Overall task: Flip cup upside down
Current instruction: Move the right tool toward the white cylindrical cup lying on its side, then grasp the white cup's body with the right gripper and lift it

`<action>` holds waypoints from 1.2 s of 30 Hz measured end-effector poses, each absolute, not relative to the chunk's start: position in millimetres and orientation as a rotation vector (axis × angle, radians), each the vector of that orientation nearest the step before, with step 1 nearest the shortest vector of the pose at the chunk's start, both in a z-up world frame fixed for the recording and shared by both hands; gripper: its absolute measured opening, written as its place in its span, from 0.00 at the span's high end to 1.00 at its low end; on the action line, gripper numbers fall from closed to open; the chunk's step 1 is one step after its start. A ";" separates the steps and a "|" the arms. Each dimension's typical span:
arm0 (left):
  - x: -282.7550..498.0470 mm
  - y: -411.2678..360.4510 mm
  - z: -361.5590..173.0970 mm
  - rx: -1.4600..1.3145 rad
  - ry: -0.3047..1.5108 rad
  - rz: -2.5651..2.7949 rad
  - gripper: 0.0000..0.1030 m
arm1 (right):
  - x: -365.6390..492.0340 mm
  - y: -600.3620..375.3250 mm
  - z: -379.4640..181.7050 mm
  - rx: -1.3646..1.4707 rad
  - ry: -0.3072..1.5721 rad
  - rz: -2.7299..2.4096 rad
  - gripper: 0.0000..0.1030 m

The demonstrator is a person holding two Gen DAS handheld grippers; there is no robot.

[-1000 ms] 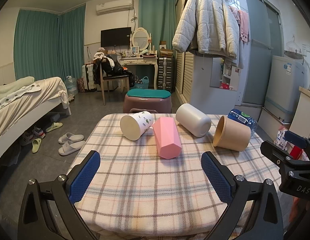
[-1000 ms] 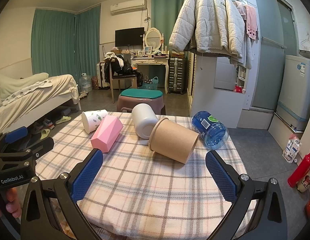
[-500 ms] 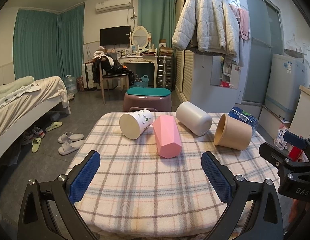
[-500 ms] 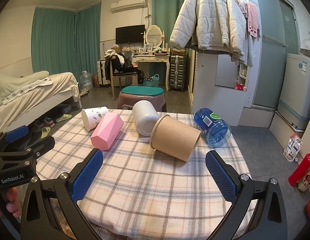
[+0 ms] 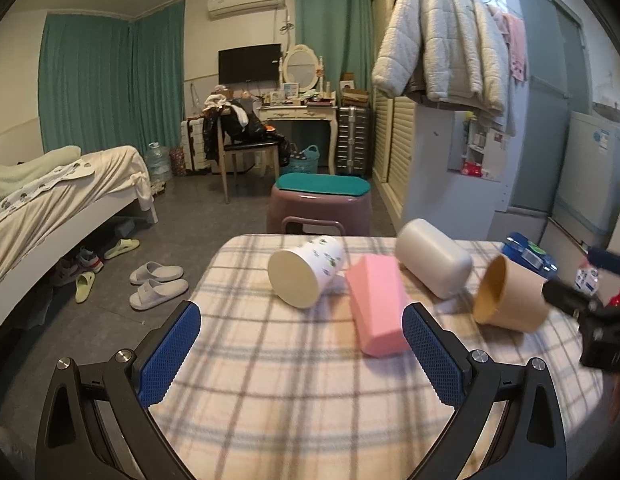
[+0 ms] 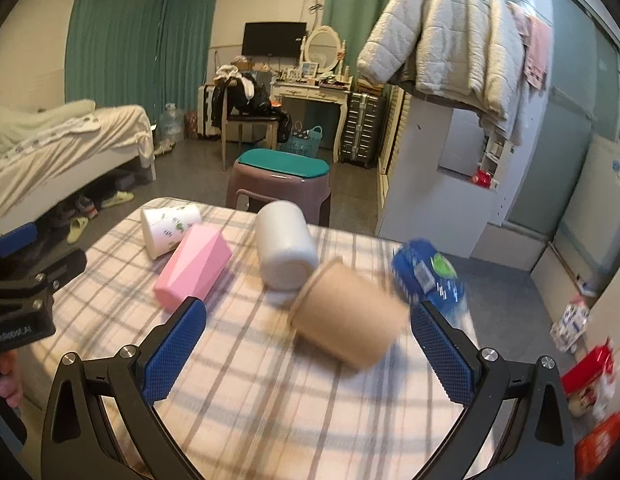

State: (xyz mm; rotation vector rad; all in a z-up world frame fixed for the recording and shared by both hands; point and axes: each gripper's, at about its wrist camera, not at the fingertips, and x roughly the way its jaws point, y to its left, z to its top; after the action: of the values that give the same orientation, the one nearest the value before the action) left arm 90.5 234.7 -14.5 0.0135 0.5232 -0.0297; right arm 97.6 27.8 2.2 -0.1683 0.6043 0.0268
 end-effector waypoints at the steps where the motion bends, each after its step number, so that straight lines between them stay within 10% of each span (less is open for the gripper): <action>1: 96.3 236.2 -15.3 0.014 0.526 -0.023 0.00 | 109.2 30.2 5.0 -0.185 0.615 0.033 0.00; 36: 192.4 265.6 -69.0 -0.038 0.682 -0.032 0.00 | 316.0 78.3 -74.3 -0.261 1.050 0.044 0.10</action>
State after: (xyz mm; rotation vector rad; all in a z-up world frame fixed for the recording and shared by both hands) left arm 192.4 265.6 -69.0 -0.0382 0.6819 -0.0319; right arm 316.0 78.3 -74.3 -0.2607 1.0495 0.0439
